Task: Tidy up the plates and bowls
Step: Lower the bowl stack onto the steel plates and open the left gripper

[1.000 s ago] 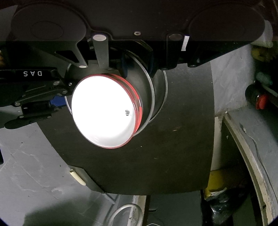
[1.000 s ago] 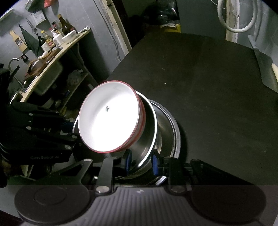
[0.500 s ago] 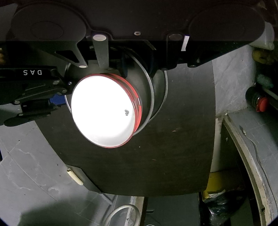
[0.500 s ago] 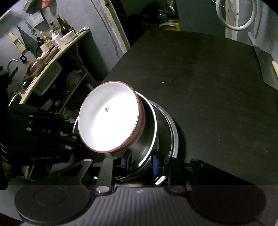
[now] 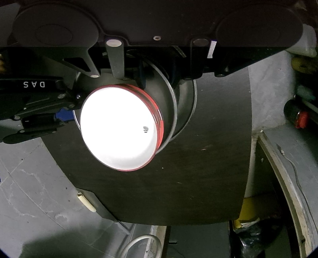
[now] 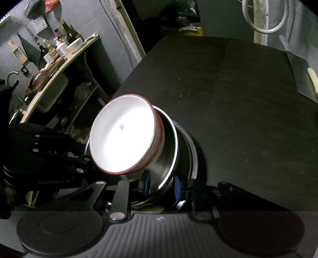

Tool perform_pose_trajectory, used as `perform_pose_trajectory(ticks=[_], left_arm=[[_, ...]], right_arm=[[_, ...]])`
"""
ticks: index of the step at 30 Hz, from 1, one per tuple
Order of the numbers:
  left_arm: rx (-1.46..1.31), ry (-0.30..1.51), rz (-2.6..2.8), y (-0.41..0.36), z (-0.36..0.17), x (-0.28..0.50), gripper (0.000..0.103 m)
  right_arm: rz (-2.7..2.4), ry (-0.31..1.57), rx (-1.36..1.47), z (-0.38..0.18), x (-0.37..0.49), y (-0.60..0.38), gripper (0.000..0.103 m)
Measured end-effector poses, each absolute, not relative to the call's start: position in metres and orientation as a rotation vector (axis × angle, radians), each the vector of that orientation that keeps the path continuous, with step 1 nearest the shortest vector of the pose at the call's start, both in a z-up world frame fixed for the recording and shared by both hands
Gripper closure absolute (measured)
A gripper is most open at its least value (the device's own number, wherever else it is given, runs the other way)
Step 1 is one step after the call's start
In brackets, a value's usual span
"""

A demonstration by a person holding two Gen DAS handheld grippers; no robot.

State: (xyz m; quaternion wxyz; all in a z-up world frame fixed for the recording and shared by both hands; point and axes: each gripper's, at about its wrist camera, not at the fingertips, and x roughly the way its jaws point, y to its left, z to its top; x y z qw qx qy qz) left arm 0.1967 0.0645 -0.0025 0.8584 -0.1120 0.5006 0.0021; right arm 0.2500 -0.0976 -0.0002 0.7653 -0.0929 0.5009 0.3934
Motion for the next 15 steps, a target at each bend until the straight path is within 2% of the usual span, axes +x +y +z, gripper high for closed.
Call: perform_pose_trajectory(ticks=[15], left_arm=[[-0.242, 1.052, 0.001, 0.0675, -0.0024, 0.1956, 0.076]], right_arm=[[0.852, 1.088, -0.191, -0.0015, 0.2524, -0.1009, 0.075]])
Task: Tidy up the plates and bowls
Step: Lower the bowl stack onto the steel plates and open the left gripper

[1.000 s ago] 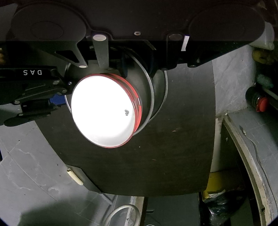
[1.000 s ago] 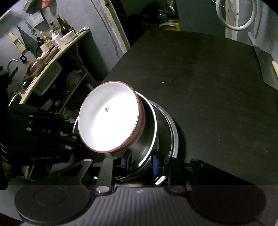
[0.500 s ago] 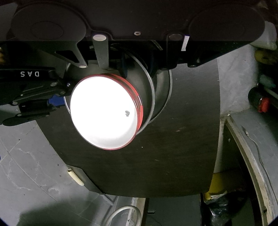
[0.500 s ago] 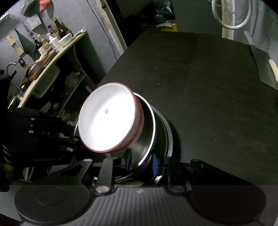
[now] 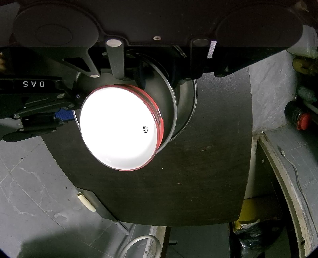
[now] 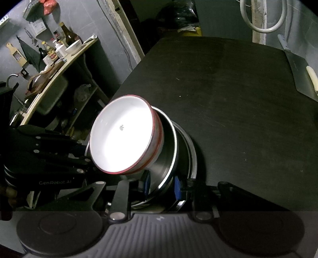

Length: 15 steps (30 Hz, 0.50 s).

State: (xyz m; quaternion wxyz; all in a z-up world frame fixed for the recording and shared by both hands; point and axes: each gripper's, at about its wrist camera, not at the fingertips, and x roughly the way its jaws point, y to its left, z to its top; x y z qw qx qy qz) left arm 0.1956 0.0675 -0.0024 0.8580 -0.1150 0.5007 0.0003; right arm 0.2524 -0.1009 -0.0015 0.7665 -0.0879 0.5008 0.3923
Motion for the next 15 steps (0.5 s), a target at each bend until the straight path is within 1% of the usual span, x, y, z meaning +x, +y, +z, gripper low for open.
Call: perform_pose_trajectory(ticks=[15], left_arm=[[-0.230, 1.053, 0.017, 0.0613, -0.0013, 0.1960, 0.076]], right_arm=[[0.831, 1.077, -0.165, -0.0031, 0.2476, -0.1048, 0.073]])
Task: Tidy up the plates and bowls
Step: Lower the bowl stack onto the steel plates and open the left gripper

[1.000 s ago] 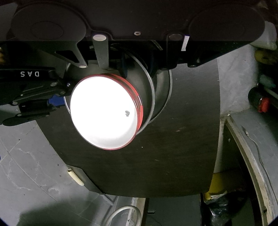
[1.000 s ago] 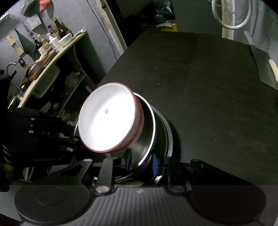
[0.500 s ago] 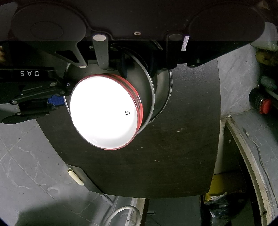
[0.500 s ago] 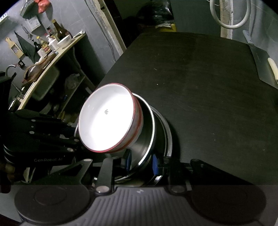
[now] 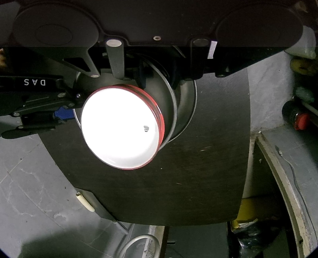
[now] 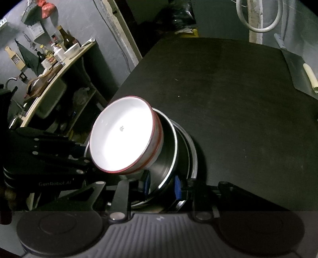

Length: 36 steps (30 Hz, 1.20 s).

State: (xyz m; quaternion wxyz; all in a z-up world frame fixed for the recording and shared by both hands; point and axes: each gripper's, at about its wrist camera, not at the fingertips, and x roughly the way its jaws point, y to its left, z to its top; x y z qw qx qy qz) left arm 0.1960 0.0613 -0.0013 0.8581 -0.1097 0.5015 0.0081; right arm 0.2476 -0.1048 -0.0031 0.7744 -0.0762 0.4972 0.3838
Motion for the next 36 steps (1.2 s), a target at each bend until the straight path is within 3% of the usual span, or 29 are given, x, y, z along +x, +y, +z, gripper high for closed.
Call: perform_pose_trajectory(ticks=[15, 18, 20, 29, 36], left_arm=[[-0.232, 1.063, 0.038, 0.054, -0.001, 0.195, 0.068], [-0.218, 1.051, 0.048, 0.052, 0.001, 0.193, 0.059], [-0.217, 1.044, 0.055, 0.053, 0.003, 0.192, 0.054], [-0.219, 1.024, 0.075, 0.051, 0.008, 0.185, 0.046], [-0.222, 1.007, 0.093, 0.047, 0.012, 0.179, 0.043]], right_arm=[[0.799, 1.055, -0.163, -0.003, 0.239, -0.103, 0.073], [0.805, 1.048, -0.166, -0.003, 0.236, -0.103, 0.069], [0.817, 1.049, -0.157, -0.003, 0.236, -0.103, 0.062], [0.835, 1.033, -0.161, -0.001, 0.229, -0.103, 0.050], [0.846, 1.022, -0.154, 0.000, 0.225, -0.109, 0.048]])
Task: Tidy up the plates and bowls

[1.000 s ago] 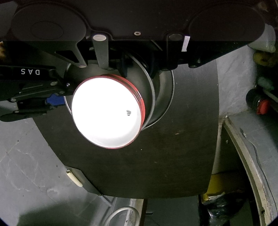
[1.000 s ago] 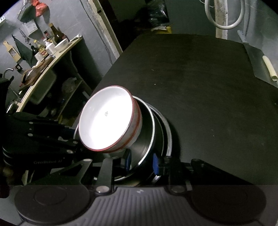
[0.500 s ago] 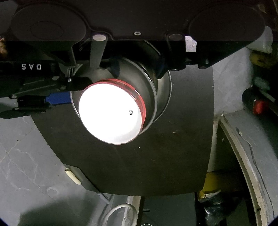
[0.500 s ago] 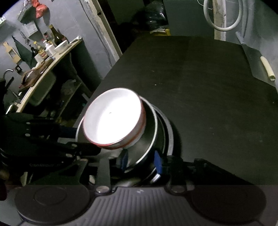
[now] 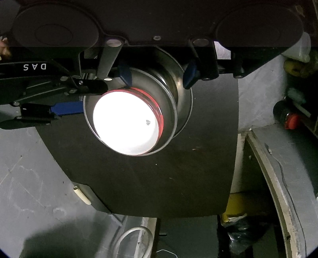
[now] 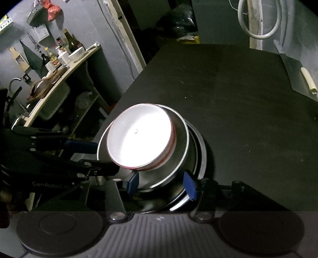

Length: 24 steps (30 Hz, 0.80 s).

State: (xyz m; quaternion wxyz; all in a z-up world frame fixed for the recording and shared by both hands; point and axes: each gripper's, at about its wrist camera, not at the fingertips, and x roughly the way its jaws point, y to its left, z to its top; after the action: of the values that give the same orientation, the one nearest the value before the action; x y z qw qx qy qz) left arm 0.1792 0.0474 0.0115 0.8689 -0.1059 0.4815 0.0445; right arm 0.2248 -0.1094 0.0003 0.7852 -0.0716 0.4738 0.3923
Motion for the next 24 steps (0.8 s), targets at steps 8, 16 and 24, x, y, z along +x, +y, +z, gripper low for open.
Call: perform_pose_trajectory(ticks=[8, 16, 24], left_arm=[[-0.212, 0.978, 0.140, 0.045, 0.021, 0.168, 0.028], [-0.224, 0.921, 0.213, 0.047, 0.034, 0.148, 0.017], [-0.240, 0.821, 0.277, 0.048, 0.048, 0.127, 0.001]], right_arm=[[0.862, 0.999, -0.141, 0.006, 0.221, -0.119, 0.043], [0.870, 0.952, -0.121, 0.017, 0.212, -0.125, 0.035], [0.825, 0.889, -0.096, 0.026, 0.204, -0.134, 0.020]])
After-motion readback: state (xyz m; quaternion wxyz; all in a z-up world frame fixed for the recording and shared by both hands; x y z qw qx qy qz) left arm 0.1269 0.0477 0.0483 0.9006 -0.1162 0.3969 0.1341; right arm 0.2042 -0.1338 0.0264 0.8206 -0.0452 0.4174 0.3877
